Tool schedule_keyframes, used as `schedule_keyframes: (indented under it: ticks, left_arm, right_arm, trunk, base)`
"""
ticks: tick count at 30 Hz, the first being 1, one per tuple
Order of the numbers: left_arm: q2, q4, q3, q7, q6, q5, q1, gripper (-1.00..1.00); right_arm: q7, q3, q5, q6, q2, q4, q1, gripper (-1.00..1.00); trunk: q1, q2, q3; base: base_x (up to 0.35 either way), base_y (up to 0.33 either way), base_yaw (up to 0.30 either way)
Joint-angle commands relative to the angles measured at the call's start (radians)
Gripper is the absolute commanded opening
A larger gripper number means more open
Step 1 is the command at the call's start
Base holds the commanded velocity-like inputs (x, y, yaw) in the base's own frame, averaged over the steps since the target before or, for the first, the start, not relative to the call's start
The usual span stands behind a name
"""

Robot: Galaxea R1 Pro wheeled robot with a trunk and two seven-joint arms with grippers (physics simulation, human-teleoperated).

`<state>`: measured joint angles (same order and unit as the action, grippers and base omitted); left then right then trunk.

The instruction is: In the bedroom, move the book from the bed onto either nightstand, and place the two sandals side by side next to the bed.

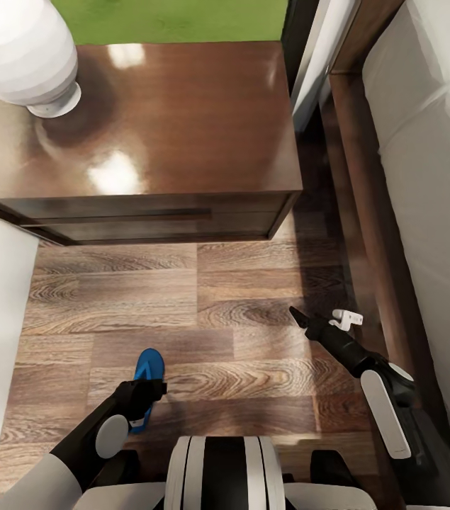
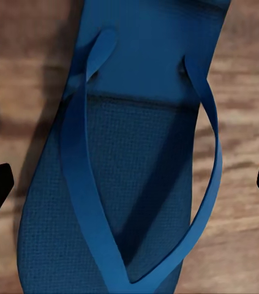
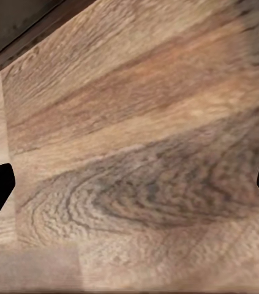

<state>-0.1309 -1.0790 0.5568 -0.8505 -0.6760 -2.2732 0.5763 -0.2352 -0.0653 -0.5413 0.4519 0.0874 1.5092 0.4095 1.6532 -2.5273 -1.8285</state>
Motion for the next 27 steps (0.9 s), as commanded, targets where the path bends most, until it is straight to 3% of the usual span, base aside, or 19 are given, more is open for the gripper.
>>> schedule_keyframes:
  ticks: [1, 27]
  left_arm:
    - [-0.001, -0.001, 0.003, -0.002, -0.002, -0.002, 0.001, 1.0]
    - [-0.001, -0.001, 0.003, -0.001, 0.0, -0.002, 0.001, 1.0]
  right_arm:
    - [0.004, -0.056, -0.002, 0.007, 0.0, 0.0, 0.0, 1.0]
    - [0.004, -0.054, -0.002, 0.006, 0.0, 0.0, 0.0, 1.0]
  trunk:
    - [0.0, 0.0, -0.001]
    - [0.0, 0.0, -0.001]
  base:
    - [0.0, 0.0, 0.0]
    - [0.0, 0.0, 0.0]
